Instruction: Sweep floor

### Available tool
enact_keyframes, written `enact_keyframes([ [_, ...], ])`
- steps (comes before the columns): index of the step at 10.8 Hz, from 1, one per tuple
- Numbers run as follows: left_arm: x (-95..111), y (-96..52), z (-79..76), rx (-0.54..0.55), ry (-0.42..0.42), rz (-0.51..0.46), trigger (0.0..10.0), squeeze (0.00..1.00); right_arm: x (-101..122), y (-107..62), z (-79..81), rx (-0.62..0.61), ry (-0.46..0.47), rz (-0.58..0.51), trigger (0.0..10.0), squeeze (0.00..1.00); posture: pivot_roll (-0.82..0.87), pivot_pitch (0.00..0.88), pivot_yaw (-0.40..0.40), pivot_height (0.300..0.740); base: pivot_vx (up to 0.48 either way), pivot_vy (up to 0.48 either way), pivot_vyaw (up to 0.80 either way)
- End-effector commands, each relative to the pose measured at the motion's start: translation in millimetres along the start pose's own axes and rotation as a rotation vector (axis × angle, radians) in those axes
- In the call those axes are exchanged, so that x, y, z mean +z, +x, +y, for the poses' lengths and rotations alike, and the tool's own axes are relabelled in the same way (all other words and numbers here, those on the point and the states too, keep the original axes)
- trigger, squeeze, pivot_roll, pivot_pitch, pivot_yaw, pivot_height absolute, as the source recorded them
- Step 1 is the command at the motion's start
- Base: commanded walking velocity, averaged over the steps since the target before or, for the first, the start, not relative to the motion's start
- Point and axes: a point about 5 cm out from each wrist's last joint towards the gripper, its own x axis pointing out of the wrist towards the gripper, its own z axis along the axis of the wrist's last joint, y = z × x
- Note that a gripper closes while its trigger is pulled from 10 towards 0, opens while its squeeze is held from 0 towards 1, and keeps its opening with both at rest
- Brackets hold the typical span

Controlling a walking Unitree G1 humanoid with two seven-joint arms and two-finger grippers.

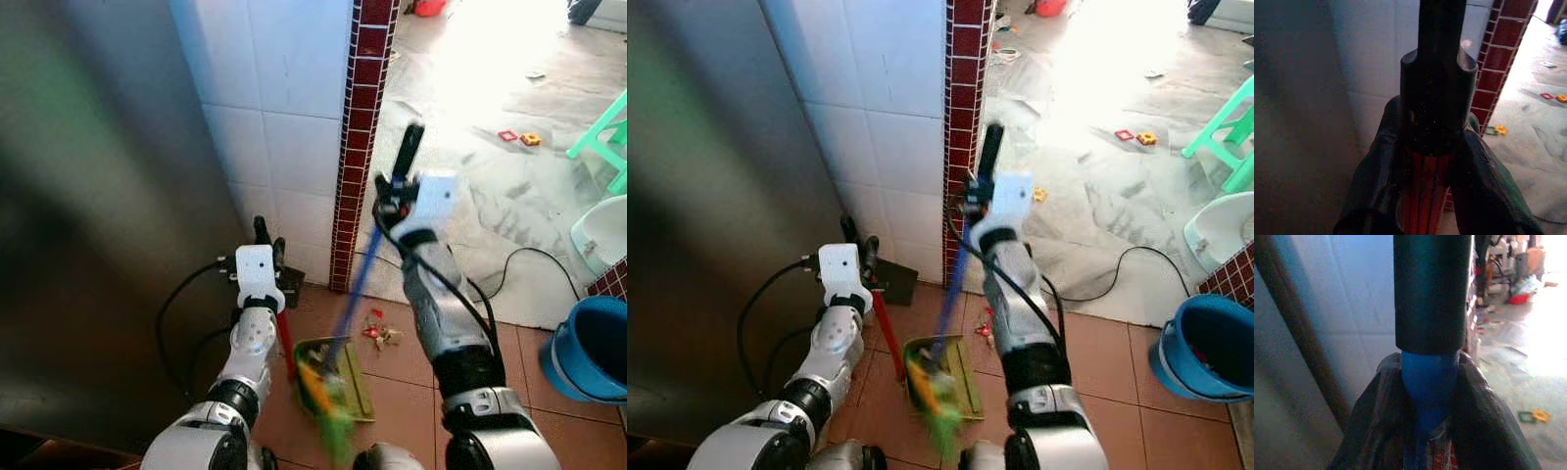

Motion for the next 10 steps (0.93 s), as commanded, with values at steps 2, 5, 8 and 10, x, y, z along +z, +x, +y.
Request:
enact_keyframes([
  [2,-8.2,-1.0,-4.5,-0.068,-0.075,0.083,10.0,0.0,45.6,9.3,8.0,0.113,-0.109,-0.176,10.0,0.0,-0.18,0.0,0.067,0.74,0.0,0.0,0.0],
  [5,6.9,1.8,25.6,-0.054,-0.055,-0.005,10.0,0.0,57.8,-5.2,-17.8,0.024,-0.287,-0.234,10.0,0.0,-0.16,0.0,0.082,0.74,0.0,0.0,0.0],
  [8,16.7,-3.9,47.4,-0.037,-0.135,-0.025,10.0,0.0,35.7,-21.7,-25.3,-0.069,-0.331,-0.192,10.0,0.0,-0.15,0.0,0.101,0.74,0.0,0.0,0.0],
  [10,26.3,-4.7,51.4,-0.033,-0.153,-0.047,10.0,0.0,32.8,-18.8,-22.0,-0.09,-0.311,-0.192,10.0,0.0,-0.14,0.0,0.111,0.74,0.0,0.0,0.0],
])
